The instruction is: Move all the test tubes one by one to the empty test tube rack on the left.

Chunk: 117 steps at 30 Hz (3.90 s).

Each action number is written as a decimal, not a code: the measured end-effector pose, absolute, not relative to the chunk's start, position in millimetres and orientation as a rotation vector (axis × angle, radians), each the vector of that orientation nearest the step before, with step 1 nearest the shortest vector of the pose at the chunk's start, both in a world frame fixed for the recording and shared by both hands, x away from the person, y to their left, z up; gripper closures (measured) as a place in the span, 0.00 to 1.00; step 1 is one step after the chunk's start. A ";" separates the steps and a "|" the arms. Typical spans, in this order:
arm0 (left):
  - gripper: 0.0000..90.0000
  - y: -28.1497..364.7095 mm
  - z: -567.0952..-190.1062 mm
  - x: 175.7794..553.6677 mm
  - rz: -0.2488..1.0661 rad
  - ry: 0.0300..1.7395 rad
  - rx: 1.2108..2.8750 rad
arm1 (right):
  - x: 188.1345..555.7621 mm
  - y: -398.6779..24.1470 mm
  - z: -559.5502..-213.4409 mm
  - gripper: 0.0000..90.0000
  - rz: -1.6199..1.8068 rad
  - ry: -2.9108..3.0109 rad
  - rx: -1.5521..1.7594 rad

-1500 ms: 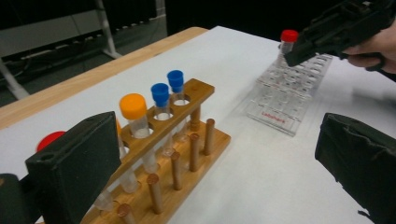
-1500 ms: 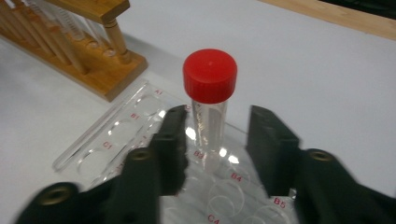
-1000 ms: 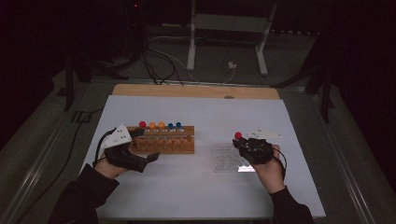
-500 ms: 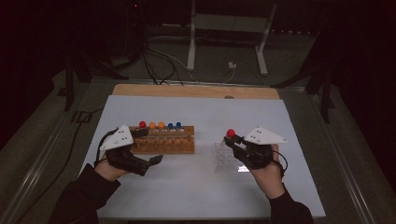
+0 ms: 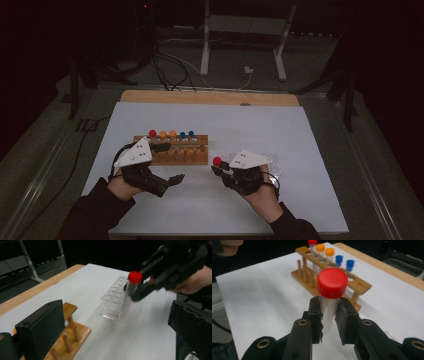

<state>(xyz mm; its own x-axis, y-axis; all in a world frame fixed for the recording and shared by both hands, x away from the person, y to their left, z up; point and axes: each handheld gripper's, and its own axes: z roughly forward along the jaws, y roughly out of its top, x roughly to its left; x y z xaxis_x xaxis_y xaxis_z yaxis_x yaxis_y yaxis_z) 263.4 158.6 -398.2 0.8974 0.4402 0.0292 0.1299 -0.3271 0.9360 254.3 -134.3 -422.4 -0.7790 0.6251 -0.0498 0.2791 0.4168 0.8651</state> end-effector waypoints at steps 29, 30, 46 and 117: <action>0.68 113.8 -422.7 265.1 0.243 0.362 1.968 | 245.5 -96.8 -439.5 0.83 1.307 2.440 0.688; 0.71 113.7 -423.4 265.3 0.240 0.355 1.967 | 245.4 -96.9 -439.3 0.83 1.309 2.440 0.688; 0.80 135.0 -405.6 269.8 0.363 0.373 1.944 | 249.1 -113.3 -433.8 0.33 1.380 2.373 0.736; 0.55 250.6 -446.4 346.6 0.544 0.841 1.833 | 247.8 -153.3 -419.3 0.00 1.612 2.257 0.696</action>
<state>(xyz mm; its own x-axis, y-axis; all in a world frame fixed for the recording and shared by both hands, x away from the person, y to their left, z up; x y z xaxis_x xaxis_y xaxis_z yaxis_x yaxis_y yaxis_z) 346.6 250.6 -446.4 0.6561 0.7546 -0.0077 0.3021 -0.2532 0.9190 247.8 -153.3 -419.3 -0.8443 0.5335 0.0491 0.2193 0.2606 0.9402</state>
